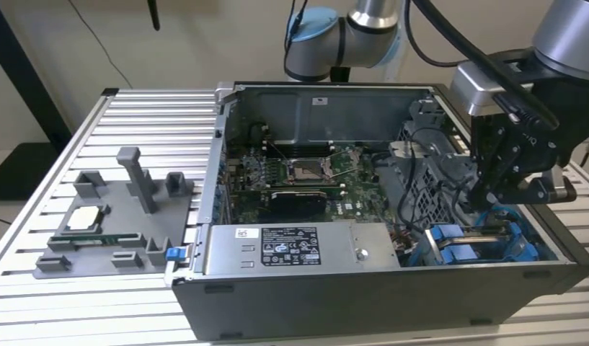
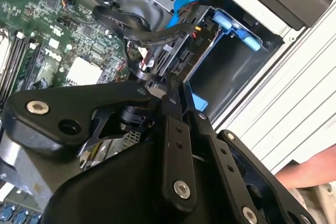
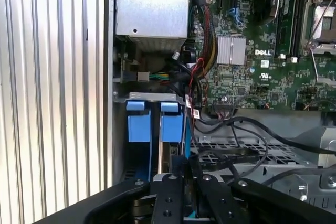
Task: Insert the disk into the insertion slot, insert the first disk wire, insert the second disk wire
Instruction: 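Insert the second disk wire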
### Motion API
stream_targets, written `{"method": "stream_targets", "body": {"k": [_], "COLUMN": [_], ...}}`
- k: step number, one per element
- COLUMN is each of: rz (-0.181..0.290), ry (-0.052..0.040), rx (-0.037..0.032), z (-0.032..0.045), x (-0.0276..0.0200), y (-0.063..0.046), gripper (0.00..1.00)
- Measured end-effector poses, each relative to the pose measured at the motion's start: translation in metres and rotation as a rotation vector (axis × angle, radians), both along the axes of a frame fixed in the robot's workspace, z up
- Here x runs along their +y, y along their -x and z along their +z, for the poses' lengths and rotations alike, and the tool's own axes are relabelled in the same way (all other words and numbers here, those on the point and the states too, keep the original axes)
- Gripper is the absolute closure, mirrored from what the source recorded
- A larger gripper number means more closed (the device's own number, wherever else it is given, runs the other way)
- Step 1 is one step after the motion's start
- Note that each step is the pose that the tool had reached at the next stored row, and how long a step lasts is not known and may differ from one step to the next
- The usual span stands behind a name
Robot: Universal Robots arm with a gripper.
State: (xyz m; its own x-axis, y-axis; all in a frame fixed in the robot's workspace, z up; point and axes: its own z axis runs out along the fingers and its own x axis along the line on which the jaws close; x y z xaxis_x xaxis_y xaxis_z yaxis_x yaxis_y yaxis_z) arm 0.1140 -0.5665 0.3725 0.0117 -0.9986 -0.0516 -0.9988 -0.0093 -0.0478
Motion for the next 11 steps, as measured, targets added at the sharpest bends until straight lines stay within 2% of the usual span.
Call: {"method": "stream_targets", "body": {"k": [4,11], "rz": [-0.002,-0.002], "ry": [0.0001,0.0000], "rx": [0.0000,0.0000], "z": [-0.0042,-0.0048], "x": [0.0000,0.0000], "y": [0.0000,0.0000], "gripper": [1.00,1.00]}}
